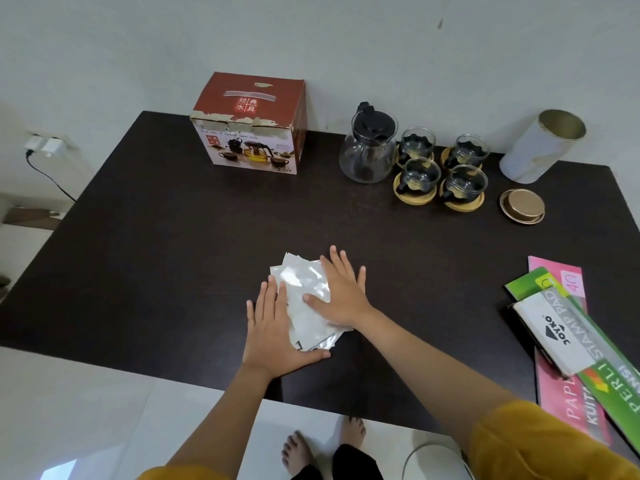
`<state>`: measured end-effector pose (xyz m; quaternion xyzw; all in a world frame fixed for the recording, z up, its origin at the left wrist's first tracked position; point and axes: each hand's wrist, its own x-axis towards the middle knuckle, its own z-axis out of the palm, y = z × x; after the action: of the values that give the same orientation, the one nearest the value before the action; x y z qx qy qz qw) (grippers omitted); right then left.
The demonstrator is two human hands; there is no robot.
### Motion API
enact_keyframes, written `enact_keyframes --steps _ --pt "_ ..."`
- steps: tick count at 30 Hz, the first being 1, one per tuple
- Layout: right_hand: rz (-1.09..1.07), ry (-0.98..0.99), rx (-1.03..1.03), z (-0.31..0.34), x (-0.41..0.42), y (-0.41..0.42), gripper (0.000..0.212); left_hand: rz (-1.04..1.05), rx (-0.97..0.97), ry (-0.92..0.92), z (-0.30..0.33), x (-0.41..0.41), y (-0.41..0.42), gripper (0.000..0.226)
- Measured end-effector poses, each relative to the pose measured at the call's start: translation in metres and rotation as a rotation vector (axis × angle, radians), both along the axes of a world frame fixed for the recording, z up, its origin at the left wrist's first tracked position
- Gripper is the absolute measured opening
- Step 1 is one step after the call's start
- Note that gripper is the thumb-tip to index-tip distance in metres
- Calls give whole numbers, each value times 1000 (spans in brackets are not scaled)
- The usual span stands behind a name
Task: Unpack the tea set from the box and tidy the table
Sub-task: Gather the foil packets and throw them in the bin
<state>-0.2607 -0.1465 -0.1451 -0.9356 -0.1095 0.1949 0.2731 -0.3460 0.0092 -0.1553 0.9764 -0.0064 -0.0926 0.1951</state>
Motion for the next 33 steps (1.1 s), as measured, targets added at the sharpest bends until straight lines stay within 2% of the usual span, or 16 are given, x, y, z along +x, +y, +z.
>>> enact_keyframes --steps 3,5,8,11,13,15,18,21,24,26,30,33 --pt "-49 -18 161 2 -16 -6 72 -34 24 -8 -1 0 2 141" --pt "-113 -35 207 7 -16 -13 69 -47 -3 -17 0 -1 3 144" --pt "-200 -56 55 13 -13 -23 90 -39 -58 -22 2 -5 5 154" --pt "-113 -12 -166 17 -18 -23 116 -25 -10 13 7 -10 2 164" --pt "-60 -35 -273 18 -22 -19 121 21 24 41 10 -15 0 163" --pt "-70 -42 -306 18 -22 -15 120 179 -20 31 10 -22 -3 150" --pt "-76 -33 -322 21 -20 -10 111 470 -113 -32 13 -29 -4 107" --pt "-96 -4 -281 22 -24 -3 96 519 -154 -2 18 -24 -5 64" --pt "-189 135 -76 20 -26 5 84 532 -362 85 28 -10 -7 33" --pt "-204 177 5 17 -27 9 76 545 -439 121 33 -2 -9 26" --pt "-199 152 76 14 -28 7 44 613 -549 146 32 3 -8 26" --pt "-270 167 254 18 -32 0 29 649 -683 122 35 3 -6 27"
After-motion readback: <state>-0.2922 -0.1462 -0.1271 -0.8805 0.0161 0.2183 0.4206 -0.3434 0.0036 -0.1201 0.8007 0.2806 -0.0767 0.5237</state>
